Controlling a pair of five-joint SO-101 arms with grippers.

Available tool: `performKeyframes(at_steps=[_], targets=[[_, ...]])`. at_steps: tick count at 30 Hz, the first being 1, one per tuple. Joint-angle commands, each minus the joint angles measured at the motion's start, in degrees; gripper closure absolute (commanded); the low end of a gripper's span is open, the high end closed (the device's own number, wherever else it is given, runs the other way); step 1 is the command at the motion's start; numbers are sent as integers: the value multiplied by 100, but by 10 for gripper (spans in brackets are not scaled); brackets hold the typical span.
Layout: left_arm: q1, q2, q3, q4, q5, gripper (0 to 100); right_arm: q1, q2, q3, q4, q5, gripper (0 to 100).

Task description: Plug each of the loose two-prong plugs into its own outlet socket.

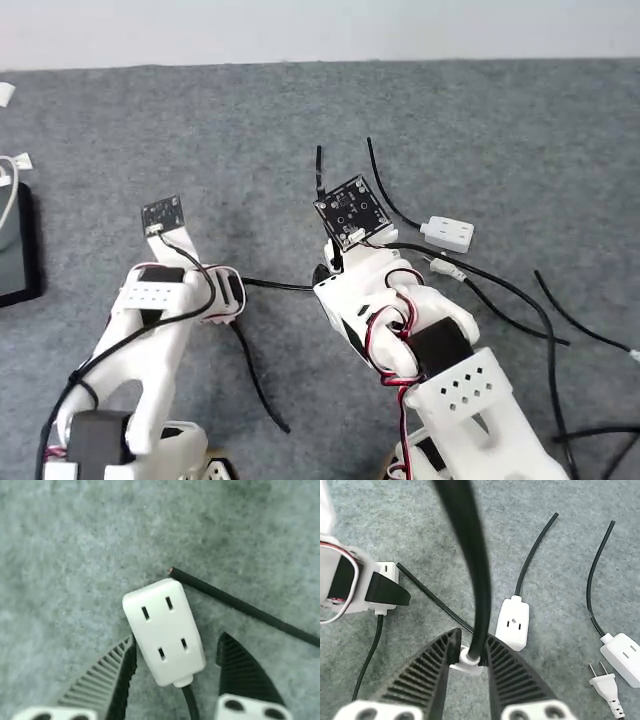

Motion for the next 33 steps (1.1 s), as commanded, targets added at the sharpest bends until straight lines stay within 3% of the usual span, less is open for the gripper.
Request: performKeyframes(at_steps=[1, 7, 17, 25, 30, 33], targets=[[9, 79, -382, 53, 44, 772, 66, 13, -35, -110, -53, 990], [484, 123, -470, 26, -422, 992, 75, 13, -35, -84, -53, 990], [853, 70, -453, 88, -527, 900, 75, -13, -35, -57, -35, 990], [2470, 70, -470, 185, -527, 977, 593, -48, -79, -66, -53, 990], [2514, 114, -673, -62, -457, 978, 611, -48, -79, -66, -62, 990], [2514, 123, -734, -114, 44, 977, 611, -48, -79, -92, -62, 990]])
